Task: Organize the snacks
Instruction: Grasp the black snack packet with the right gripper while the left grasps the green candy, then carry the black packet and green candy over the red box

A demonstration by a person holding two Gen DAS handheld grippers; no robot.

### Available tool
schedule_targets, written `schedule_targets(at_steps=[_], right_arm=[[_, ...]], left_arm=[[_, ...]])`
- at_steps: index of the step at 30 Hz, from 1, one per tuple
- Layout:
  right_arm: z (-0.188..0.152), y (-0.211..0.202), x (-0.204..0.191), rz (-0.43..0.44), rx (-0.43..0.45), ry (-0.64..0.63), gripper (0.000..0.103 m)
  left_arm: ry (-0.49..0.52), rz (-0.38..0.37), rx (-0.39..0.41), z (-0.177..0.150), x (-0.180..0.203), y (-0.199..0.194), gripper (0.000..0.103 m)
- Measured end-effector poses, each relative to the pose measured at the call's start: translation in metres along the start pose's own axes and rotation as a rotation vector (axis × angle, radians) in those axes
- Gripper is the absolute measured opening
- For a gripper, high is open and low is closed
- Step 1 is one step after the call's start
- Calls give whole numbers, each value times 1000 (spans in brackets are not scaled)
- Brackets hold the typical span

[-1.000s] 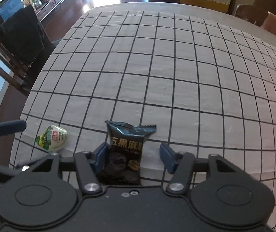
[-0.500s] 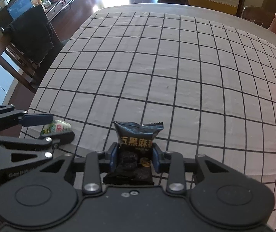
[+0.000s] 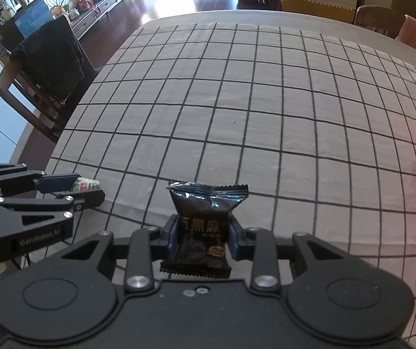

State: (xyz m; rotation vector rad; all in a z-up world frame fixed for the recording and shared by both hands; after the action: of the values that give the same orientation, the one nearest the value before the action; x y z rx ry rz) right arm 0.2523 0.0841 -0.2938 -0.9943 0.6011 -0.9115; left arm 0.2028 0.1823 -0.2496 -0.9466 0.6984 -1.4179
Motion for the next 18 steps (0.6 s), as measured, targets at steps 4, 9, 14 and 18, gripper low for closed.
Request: schedule_targets(at_steps=[4, 9, 14, 18], right_arm=[[-12, -29, 23, 11, 23, 11, 32], [-22, -71, 48, 44, 54, 22, 31], [-33, -112, 90, 77, 83, 39, 31], [-44, -145, 128, 102, 98, 47, 31]], left_arm=[[-31, 5, 15, -4, 7, -11, 33], [-55, 4, 46, -6, 24, -29, 33], [-73, 1, 66, -8, 48, -46, 33], [-70, -8, 86, -5, 75, -60, 33]])
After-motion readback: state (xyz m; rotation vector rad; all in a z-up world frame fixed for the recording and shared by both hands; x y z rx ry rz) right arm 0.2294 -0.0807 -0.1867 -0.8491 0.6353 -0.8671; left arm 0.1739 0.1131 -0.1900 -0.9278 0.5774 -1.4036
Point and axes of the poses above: each gripper's, at about its wrist camera, not at the fingertips, and y roughly the way its jaws point, x to its right, z to its top, the point moved 10 cm from there along y, roughly the way its jaws point, and after that the axes turned 5 degrees about -z, right-handed, at the moved point
